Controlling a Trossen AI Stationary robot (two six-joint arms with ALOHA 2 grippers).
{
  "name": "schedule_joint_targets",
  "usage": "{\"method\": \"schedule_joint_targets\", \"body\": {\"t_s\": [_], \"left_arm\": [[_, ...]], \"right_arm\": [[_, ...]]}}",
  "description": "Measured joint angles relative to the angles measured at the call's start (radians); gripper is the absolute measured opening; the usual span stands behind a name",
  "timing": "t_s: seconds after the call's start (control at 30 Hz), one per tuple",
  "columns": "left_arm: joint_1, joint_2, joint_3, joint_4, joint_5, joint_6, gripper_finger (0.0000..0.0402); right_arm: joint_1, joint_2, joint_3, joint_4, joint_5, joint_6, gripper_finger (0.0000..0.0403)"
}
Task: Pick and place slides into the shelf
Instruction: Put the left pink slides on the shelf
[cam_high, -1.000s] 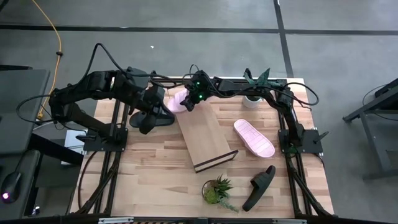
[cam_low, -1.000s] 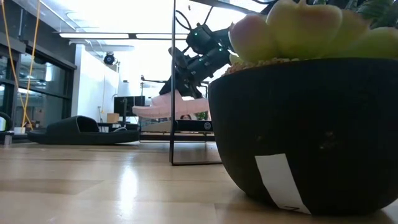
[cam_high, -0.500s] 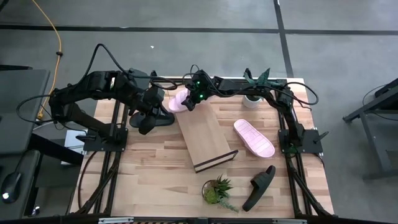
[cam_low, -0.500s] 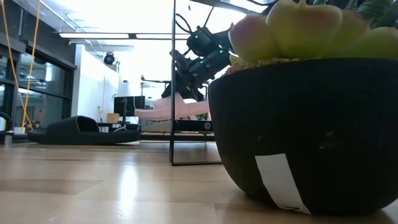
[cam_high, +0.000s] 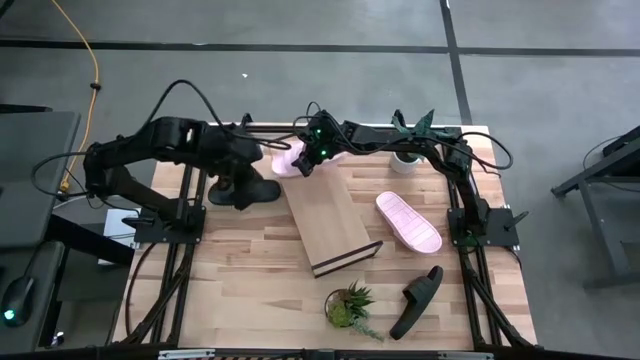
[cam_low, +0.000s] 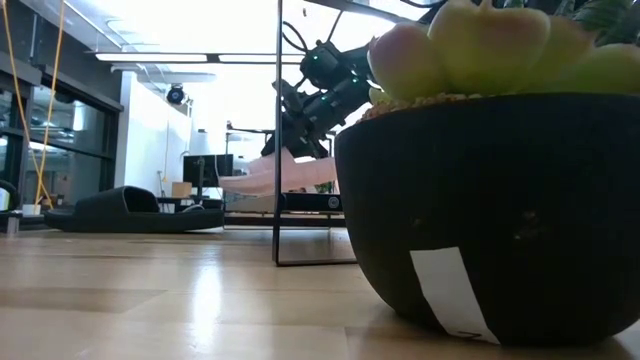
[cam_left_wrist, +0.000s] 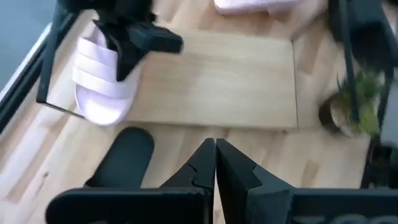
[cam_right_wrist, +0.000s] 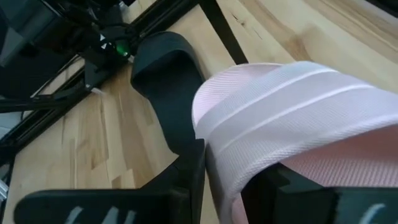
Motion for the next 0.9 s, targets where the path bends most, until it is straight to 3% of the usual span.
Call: {"method": "schedule_joint_targets", "body": {"t_s": [0.1,0.27,0.53,0.7,0.9], "left_arm": [[-0.001,-0.064,-0.131,0.123,-0.027,-0.074,0.0003],[0.0,-0.241,-0.474,0.369,-0.033,-0.279,0.0003],[0.0,-0.635,-1.059,0.97,-0.018,-0.652,0.0012],[0.0,-0.75,-1.283,1.163,-0.05,-0.873,0.0075],[0.005,-0.762,-1.344,1.256,-0.186,-0.934,0.0169]], "right_arm": [[0.0,0.0,0.0,0.003,0.0,0.001,0.0074],[0.0,0.0,0.0,0.016,-0.008,0.002,0.0074],[0.007,0.0,0.0,0.027,-0.029,0.007,0.0074],[0.014,0.0,0.0,0.035,-0.03,0.01,0.0074],[0.028,0.0,0.0,0.039,-0.033,0.01,0.0074]]}}
